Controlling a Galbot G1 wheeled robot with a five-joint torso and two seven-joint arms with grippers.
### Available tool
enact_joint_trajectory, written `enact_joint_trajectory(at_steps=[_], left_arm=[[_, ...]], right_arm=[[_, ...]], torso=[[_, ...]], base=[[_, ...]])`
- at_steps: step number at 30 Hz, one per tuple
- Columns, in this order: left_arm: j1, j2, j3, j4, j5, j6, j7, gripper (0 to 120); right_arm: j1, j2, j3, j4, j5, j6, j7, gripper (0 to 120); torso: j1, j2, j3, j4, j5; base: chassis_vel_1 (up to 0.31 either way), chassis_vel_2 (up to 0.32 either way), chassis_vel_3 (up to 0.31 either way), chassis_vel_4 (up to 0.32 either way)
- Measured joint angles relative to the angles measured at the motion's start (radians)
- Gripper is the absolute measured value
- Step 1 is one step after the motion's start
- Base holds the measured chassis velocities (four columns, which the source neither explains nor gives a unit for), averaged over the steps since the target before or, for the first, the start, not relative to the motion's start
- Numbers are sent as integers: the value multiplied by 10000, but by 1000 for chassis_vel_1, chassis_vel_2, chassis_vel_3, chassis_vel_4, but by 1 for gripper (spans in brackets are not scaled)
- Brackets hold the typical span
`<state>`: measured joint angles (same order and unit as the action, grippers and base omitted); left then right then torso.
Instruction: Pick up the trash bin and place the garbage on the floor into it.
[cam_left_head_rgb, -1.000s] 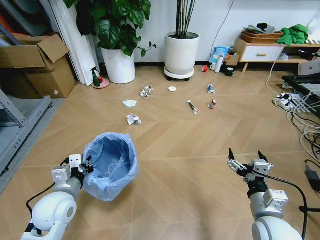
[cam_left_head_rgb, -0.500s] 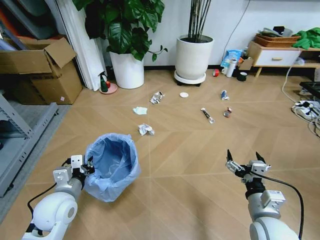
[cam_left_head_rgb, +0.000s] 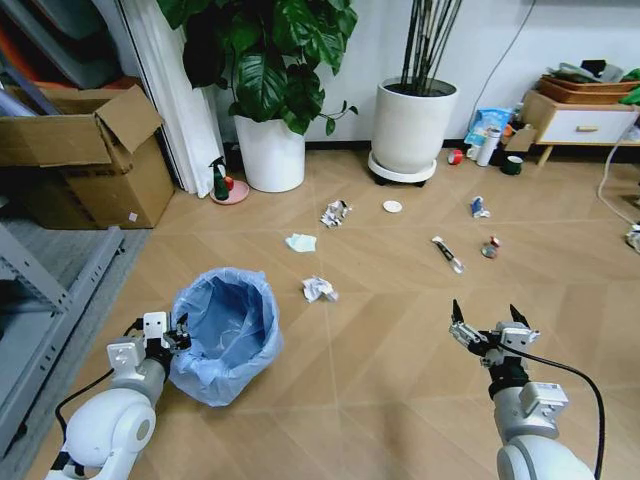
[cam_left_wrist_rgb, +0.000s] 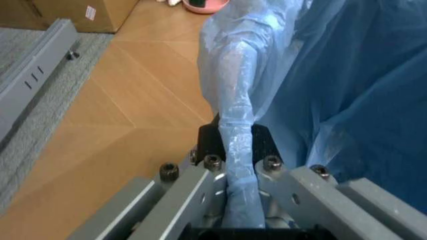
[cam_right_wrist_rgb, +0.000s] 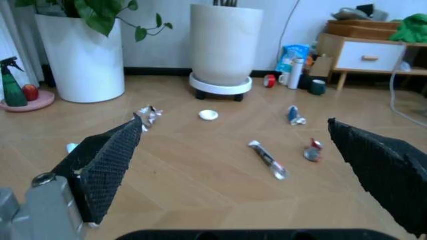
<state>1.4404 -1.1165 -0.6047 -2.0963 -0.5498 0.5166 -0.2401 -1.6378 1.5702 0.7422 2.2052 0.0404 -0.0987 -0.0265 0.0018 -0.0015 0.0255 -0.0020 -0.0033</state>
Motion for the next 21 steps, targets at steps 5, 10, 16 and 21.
enact_joint_trajectory(at_steps=[5,10,16,21], left_arm=[[7,-27,4,-2,48,-30,50,0],[15,-47,17,18,76,-52,94,0],[2,-54,21,69,88,-71,109,0],[-7,-90,28,114,89,-75,114,0]], right_arm=[[8,6,-7,-34,-7,9,-6,100],[11,31,-25,-84,-31,22,-23,100],[32,44,-31,-132,-48,22,-24,100],[64,32,-48,-219,-71,-6,-25,100]], torso=[[1,0,0,-1,1],[0,0,0,-3,4],[0,0,0,-2,2],[1,-1,2,-2,4]], base=[[-158,346,158,-361],[-205,272,219,-278],[-233,247,222,-244],[-167,192,144,-163]])
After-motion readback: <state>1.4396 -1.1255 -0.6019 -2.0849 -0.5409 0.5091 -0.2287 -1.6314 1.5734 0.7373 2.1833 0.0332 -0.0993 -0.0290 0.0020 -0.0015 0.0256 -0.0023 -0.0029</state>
